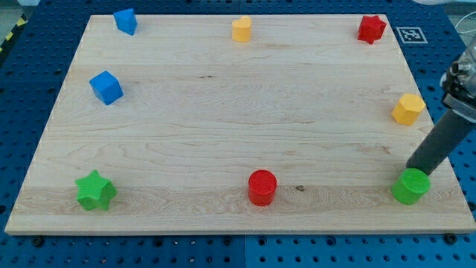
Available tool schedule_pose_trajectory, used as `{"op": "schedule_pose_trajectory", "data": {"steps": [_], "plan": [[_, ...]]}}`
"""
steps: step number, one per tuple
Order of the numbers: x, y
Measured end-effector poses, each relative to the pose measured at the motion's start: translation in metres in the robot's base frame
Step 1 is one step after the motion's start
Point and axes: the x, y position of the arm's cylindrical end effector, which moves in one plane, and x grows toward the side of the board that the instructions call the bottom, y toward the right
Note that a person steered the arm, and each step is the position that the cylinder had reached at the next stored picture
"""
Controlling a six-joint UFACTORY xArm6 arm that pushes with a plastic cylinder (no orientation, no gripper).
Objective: Move the green circle above the green star
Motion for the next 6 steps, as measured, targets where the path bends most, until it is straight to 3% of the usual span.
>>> {"op": "schedule_pose_trajectory", "data": {"steps": [2, 3, 4, 6], "plan": [[-0.01, 0.065], [0.005, 0.094], [0.031, 0.096], [0.041, 0.05]]}}
